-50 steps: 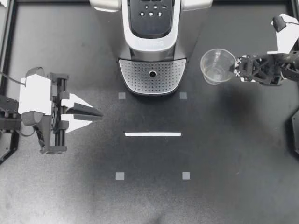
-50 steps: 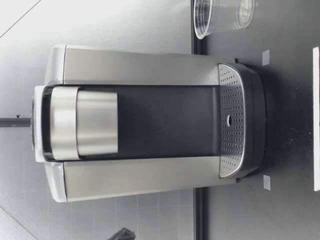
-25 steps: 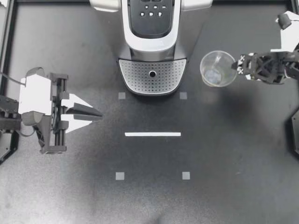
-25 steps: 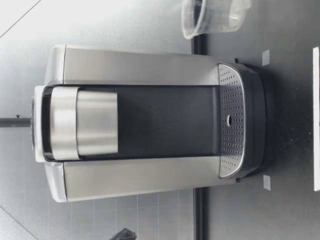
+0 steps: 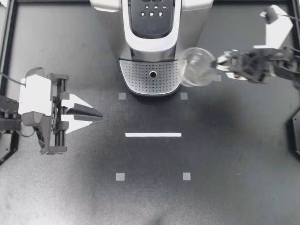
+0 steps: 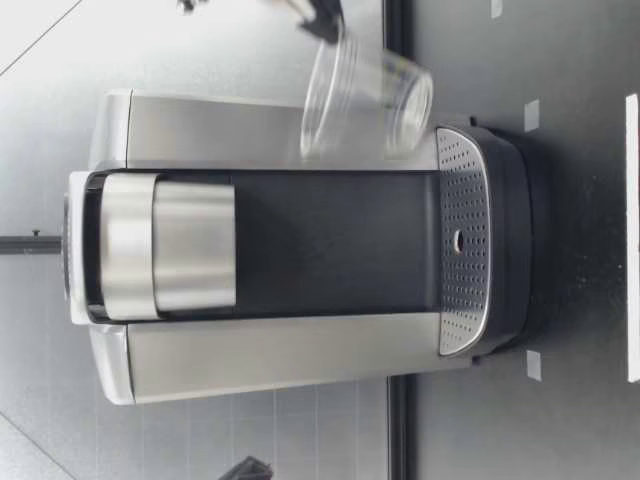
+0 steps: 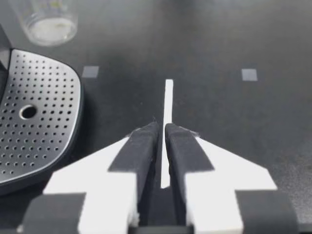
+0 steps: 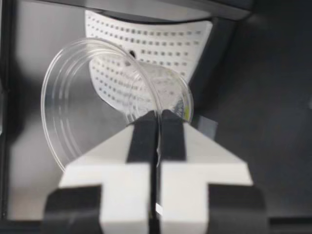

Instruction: Place the coffee capsule inside the capsule container, then place the cup onto the center of the cup tray, then push the 'Hot Water' and 'Travel Mug' buttons.

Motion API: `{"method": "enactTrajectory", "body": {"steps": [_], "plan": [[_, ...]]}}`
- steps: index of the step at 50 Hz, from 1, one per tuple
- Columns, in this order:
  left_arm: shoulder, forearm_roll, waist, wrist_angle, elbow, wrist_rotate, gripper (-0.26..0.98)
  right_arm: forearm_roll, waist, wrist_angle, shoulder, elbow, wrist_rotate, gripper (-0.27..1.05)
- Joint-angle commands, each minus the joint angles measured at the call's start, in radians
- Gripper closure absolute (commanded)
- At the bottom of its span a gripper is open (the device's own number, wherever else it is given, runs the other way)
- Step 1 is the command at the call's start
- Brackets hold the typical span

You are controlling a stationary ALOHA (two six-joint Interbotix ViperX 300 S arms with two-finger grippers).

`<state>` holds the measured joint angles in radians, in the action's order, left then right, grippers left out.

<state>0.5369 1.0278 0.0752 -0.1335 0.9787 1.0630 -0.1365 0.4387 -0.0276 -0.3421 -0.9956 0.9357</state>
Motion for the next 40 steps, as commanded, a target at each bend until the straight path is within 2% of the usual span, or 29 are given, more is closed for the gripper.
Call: {"method": "enactTrajectory", "body": {"steps": [1, 22, 40], "plan": [[0.014, -0.002, -0.003, 0.006, -0.011, 0.000, 0.56, 0.000, -0.014, 0.014, 0.035, 0.058, -0.002, 0.77], [0.014, -0.002, -0.002, 0.006, -0.002, 0.000, 0.56, 0.000, -0.040, 0.031, 0.210, 0.201, -0.002, 0.77], [0.048, -0.002, -0.002, 0.008, 0.023, 0.000, 0.56, 0.000, -0.041, 0.029, 0.268, 0.249, 0.000, 0.77]]}}
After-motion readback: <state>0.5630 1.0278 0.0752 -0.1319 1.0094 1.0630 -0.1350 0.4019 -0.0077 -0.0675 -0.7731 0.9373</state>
